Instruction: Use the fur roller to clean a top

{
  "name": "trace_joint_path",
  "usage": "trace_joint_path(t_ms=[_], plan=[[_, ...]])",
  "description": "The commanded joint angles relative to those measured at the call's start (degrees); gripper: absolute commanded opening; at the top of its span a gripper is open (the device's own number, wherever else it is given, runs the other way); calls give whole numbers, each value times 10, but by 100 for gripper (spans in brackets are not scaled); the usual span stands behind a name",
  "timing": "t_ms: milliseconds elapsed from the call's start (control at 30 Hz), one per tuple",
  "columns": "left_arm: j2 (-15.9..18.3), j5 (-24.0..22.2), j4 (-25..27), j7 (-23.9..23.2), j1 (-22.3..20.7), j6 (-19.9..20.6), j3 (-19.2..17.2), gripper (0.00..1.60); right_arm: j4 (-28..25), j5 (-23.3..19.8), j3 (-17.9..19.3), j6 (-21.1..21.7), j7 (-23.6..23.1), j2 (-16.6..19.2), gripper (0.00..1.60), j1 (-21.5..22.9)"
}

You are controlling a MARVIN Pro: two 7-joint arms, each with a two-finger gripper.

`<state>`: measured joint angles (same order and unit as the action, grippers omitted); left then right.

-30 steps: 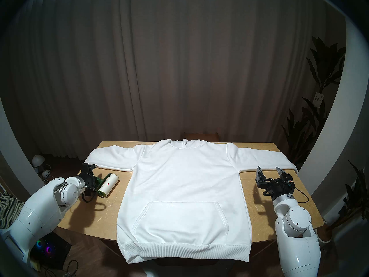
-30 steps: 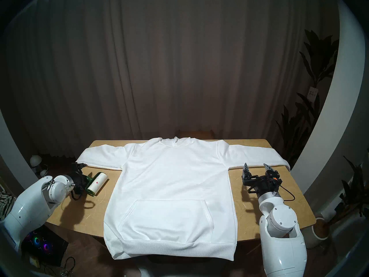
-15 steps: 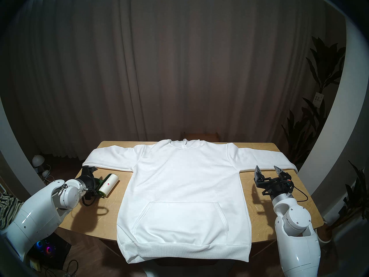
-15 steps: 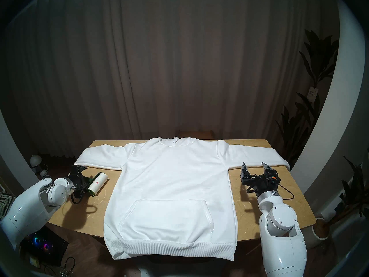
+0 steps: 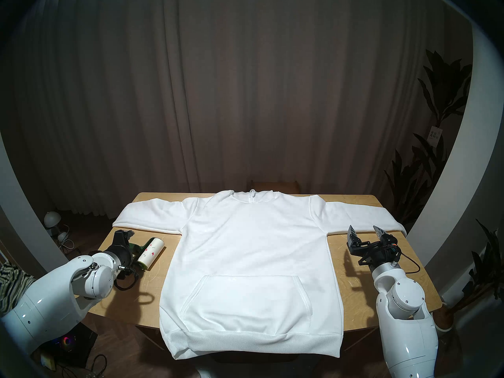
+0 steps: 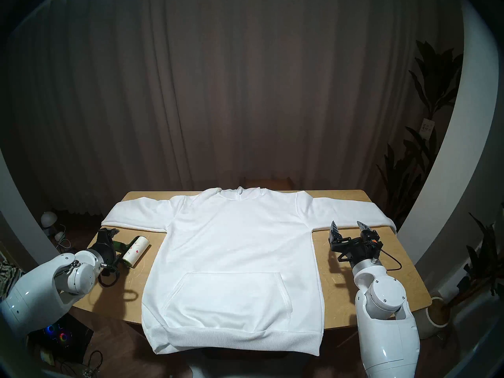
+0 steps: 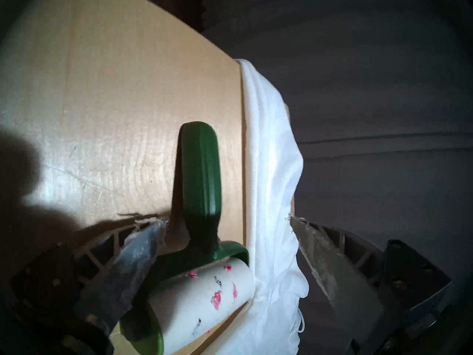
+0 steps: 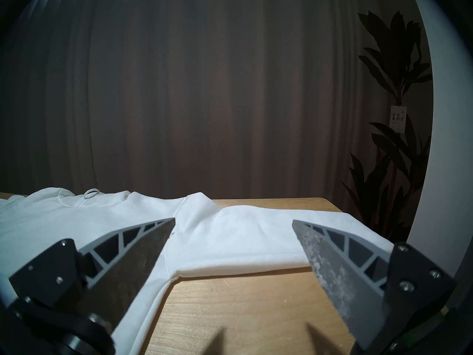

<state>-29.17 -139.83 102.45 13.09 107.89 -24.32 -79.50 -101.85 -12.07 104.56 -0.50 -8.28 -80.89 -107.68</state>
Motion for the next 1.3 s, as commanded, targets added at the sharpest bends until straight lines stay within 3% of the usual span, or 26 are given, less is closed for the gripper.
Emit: trace_joint_path(t_ms=[0,200,333,400,433,600,833,1267], plan=[[28,79,66,-60,43,-67,-23,160,0,-4,3,-2,-2,5,160,18],[16,174,107,-122,61,-129,-35,160,4,-9,1,-16,-6,1,160,32],[19,222,110,-149,59,-142,-28,160,1,-13,-3,-18,-6,-2,160,43],[22,268,101,-192,54,-150,-14,160,3,-12,-9,-19,-6,-2,160,55],[22,268,101,-192,54,-150,-14,160,3,-12,-9,-19,-6,-2,160,55],[72,354,72,-198,36,-144,23,160,5,-7,-24,-15,-4,-2,160,75],[96,451,38,-183,1,-132,58,160,6,-7,-55,-10,1,-14,160,99],[98,582,-7,-167,-50,-105,93,160,24,24,-108,-9,15,-18,160,138]])
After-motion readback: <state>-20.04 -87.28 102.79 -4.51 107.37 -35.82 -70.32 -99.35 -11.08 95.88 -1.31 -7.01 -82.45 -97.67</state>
